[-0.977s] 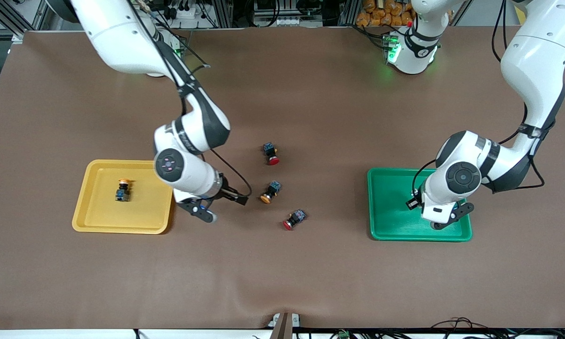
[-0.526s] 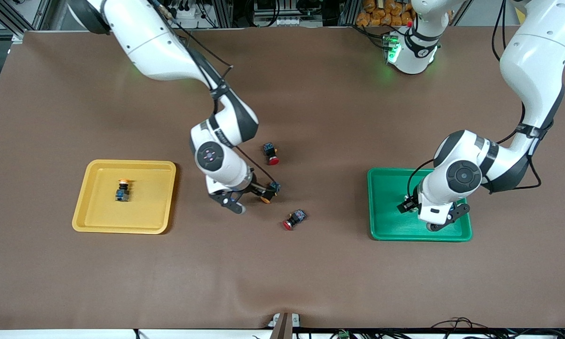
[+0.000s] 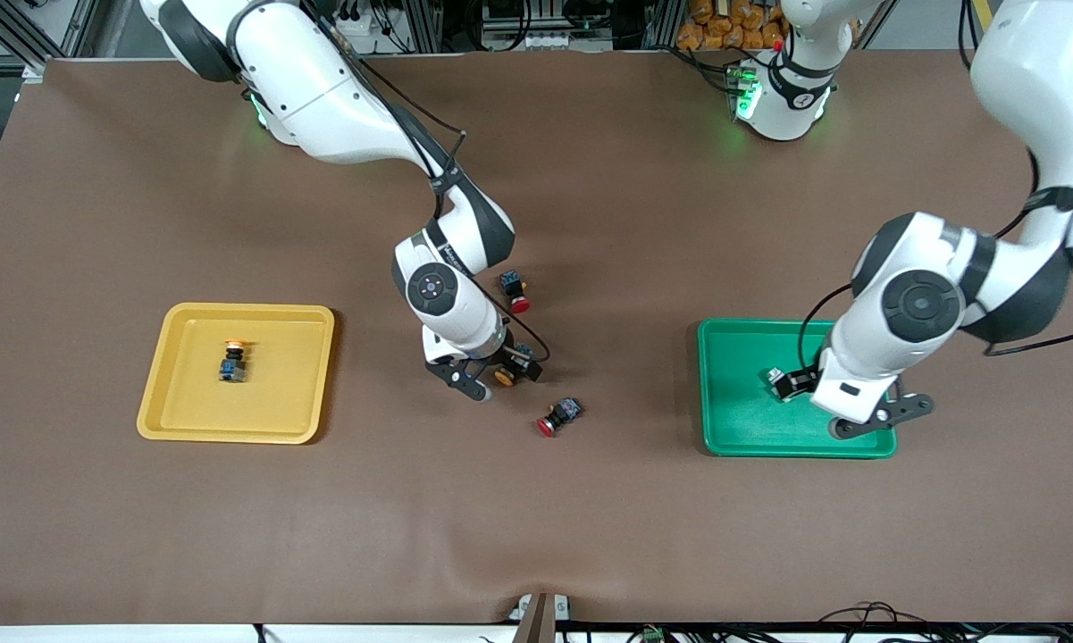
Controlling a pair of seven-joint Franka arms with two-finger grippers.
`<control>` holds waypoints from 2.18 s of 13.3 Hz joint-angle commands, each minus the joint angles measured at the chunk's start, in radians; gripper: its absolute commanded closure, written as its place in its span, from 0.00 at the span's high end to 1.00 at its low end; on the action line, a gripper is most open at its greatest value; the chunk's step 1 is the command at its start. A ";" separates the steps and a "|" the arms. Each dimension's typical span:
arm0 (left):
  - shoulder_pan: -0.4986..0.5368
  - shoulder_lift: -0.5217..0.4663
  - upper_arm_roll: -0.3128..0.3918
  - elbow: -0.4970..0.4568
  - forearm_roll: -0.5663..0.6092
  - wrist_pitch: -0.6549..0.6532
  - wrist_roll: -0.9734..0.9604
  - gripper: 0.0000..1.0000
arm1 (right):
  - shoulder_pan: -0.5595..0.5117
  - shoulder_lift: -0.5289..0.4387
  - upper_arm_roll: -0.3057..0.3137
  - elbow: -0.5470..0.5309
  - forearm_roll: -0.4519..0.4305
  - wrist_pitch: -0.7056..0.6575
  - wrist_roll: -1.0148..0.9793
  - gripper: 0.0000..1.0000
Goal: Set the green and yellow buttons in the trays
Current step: 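Release the green button in the green tray while the right gripper grasps the yellow button, then carry the yellow button to the yellow tray while the left gripper retracts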
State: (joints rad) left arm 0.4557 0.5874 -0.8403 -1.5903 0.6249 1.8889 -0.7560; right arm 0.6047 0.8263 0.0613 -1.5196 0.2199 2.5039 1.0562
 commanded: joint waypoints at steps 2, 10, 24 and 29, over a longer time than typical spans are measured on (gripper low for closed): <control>0.014 -0.023 -0.014 0.134 -0.063 -0.131 0.196 1.00 | 0.013 0.022 -0.015 0.042 -0.004 -0.004 0.015 0.00; 0.014 -0.184 -0.014 0.208 -0.097 -0.266 0.394 1.00 | -0.132 -0.099 -0.052 0.041 -0.030 -0.395 -0.120 0.00; -0.070 -0.448 0.275 0.201 -0.542 -0.326 0.627 1.00 | -0.552 -0.248 -0.064 -0.175 -0.097 -0.528 -0.953 0.00; -0.253 -0.526 0.495 0.139 -0.571 -0.329 0.646 1.00 | -0.576 -0.234 -0.064 -0.257 -0.093 -0.409 -0.976 0.00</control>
State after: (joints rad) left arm 0.2557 0.1289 -0.4122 -1.3847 0.0763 1.5644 -0.1249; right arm 0.0350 0.6112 -0.0217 -1.7148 0.1331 2.0349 0.0863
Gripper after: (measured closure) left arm 0.000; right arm 0.599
